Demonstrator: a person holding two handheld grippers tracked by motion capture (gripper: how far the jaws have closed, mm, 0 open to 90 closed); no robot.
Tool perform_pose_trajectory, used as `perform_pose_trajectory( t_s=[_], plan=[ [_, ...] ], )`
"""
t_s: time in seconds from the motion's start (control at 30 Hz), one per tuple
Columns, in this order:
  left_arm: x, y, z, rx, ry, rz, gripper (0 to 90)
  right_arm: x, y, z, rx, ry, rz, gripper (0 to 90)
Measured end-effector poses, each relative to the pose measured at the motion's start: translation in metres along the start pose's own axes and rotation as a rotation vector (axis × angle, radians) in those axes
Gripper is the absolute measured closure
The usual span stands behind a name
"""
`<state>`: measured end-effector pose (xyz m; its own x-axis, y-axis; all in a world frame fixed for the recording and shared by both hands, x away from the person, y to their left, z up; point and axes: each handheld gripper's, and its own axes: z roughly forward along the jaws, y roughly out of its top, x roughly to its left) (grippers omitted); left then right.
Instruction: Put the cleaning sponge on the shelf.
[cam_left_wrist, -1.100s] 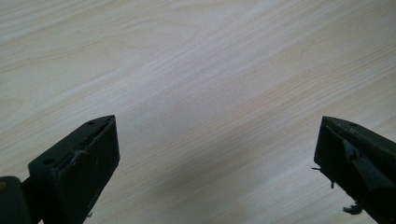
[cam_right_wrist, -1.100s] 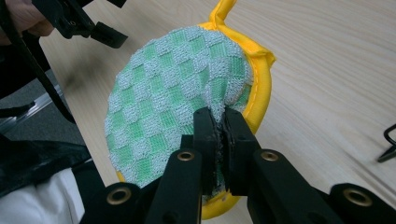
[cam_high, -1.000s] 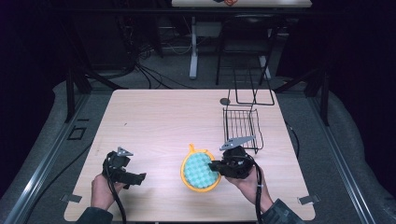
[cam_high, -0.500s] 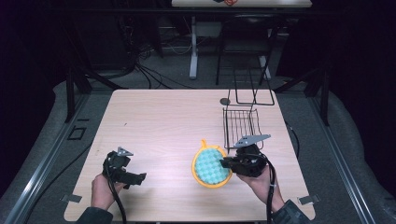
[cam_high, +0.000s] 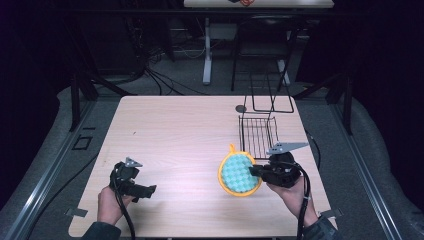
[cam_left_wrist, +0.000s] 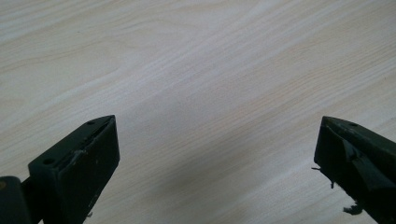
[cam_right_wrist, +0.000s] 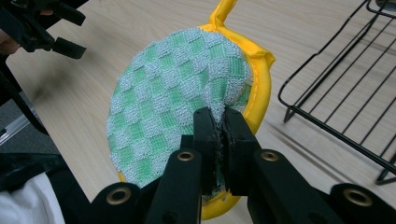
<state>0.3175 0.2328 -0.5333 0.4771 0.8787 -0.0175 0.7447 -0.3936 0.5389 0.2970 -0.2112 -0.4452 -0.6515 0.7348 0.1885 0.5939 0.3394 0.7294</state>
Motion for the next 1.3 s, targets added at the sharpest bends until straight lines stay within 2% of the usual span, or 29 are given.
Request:
perform_pose_trajectory(
  t_s=[0.77, 1.3],
  plan=[
    [0.000, 0.002, 0.001, 0.000, -0.003, 0.005, 0.2, -0.029, -0.007, -0.028, -0.041, -0.079, 0.057, 85.7],
    [-0.001, 0.001, 0.002, -0.001, 0.001, 0.003, 0.2, -0.047, -0.006, -0.035, -0.062, -0.142, 0.087, 85.8]
  ],
)
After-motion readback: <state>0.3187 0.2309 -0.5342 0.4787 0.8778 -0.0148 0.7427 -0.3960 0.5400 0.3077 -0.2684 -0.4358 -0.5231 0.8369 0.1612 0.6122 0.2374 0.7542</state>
